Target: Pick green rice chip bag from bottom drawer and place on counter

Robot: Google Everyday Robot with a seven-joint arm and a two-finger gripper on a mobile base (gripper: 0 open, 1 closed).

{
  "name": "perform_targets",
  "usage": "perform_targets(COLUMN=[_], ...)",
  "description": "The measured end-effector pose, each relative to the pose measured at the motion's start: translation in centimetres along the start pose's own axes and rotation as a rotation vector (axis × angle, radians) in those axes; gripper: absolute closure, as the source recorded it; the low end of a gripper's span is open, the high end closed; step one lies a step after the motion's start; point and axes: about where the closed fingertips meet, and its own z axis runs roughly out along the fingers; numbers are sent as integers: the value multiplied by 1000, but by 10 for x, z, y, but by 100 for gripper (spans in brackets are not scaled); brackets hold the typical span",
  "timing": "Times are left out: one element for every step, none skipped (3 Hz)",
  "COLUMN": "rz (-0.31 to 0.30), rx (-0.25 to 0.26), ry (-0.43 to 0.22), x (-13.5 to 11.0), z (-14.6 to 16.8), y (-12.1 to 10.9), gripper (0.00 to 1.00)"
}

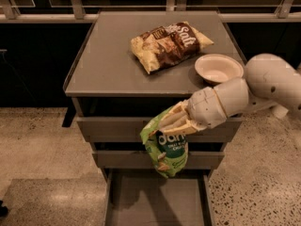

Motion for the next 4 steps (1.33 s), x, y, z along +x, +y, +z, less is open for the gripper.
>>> perform_targets(rz=[-104, -200, -280, -387], rx=[-15, -12, -2, 53], ry=[72, 156, 186, 174], x=[-51, -98, -139, -189], z=[-11, -22, -32, -43], y=[-9, -27, -56, -96], gripper=[100, 100, 100, 100])
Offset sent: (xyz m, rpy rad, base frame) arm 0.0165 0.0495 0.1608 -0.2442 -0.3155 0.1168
